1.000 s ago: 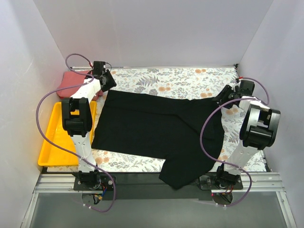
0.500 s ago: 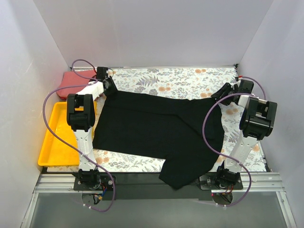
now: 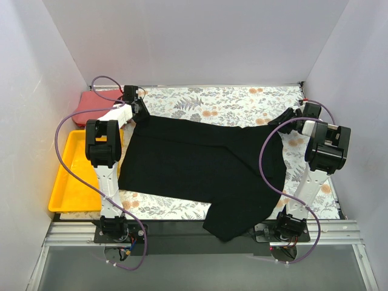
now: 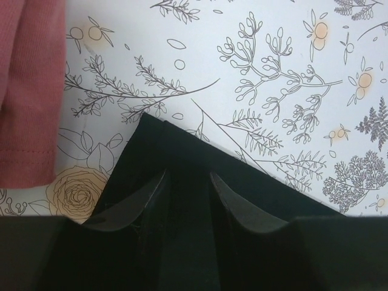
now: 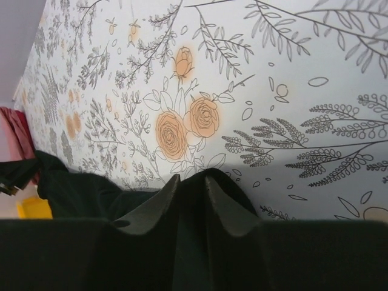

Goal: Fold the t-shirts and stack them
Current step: Fold the tshirt

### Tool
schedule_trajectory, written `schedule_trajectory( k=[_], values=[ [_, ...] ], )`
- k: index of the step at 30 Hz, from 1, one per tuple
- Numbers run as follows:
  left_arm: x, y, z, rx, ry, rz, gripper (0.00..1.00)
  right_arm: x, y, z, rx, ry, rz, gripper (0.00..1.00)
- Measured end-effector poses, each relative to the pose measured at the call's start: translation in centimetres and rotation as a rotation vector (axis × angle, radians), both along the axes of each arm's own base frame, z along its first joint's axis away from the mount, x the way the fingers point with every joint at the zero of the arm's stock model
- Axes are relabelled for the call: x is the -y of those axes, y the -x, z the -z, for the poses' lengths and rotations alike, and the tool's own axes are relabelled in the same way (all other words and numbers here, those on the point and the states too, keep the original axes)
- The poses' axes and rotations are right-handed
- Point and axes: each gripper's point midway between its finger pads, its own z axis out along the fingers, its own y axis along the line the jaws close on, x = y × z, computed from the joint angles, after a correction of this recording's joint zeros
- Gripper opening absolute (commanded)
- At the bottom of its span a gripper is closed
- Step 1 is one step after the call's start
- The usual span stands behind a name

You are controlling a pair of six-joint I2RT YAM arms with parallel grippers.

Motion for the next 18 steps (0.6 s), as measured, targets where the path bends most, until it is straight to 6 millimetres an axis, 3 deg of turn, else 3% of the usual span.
schedule_trajectory(
  k=[3, 10, 18],
  values=[
    [-0.1, 0.0, 0.1, -0.003, 0.000, -0.015, 0.29, 0.1, -0.1, 0.6, -0.016, -0.006, 0.013, 0.03],
    [-0.5, -0.2, 0.3, -0.008, -0.004, -0.052, 0.25, 2.1, 0.4, 1.7, -0.040, 0.021, 0.082, 0.01],
    [-0.6, -0.6, 0.3, -0.018, 0.005, -0.093, 0.25, 4.6, 0.7, 1.5, -0.018, 0.112, 0.129, 0.01]
  ],
)
